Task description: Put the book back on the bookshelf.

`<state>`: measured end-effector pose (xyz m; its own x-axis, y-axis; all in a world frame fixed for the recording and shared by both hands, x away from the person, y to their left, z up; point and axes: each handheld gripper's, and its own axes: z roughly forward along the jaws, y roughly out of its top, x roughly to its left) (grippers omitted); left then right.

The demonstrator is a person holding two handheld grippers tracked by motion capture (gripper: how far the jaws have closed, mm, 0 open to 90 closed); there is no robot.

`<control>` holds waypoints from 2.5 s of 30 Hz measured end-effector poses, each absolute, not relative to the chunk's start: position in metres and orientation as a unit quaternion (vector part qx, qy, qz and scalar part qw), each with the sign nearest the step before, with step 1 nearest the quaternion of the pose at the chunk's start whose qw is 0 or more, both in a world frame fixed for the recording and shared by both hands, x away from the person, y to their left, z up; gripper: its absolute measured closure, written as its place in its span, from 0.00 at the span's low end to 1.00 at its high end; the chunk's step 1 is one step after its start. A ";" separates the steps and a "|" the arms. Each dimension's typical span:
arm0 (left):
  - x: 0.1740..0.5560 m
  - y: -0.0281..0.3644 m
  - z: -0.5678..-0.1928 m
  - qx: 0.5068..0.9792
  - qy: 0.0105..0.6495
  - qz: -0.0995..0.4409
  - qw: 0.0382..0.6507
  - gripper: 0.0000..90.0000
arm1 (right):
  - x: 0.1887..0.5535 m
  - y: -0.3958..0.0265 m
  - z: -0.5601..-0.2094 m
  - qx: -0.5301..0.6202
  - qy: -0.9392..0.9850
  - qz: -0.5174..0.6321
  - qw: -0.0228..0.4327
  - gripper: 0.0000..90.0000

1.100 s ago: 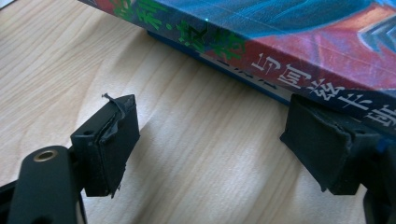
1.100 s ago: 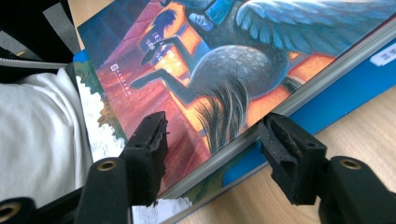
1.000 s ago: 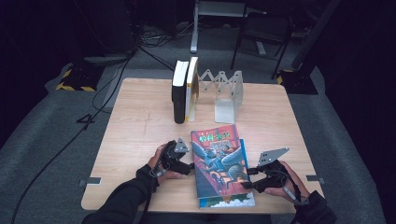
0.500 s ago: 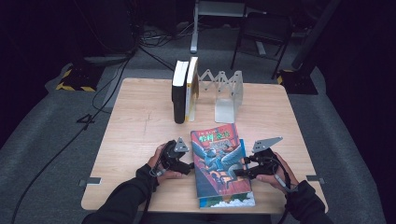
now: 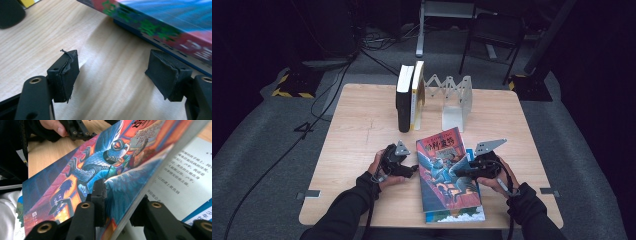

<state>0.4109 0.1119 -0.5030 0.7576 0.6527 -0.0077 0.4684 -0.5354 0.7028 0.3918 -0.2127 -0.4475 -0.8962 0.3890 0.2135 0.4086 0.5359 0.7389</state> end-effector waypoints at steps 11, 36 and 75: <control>0.431 0.109 -0.503 0.858 0.343 0.128 0.360 0.27 | 0.385 -0.215 -0.449 -0.213 -0.868 -0.449 -0.014 0.80; 0.447 0.119 -0.442 0.827 0.282 0.095 0.477 0.85 | 0.367 -0.220 -0.424 -0.160 -0.844 -0.504 -0.089 0.77; 0.386 0.112 -0.437 0.855 0.214 0.018 0.472 0.46 | 0.350 -0.228 -0.426 -0.176 -0.804 -0.527 -0.213 0.93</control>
<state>0.3856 0.1123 -0.4371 0.9082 0.3823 -0.1706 0.3482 -0.4636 0.8147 0.3501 -0.2284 -0.4256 -0.8473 0.5078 -0.1557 0.0594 0.3818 0.9223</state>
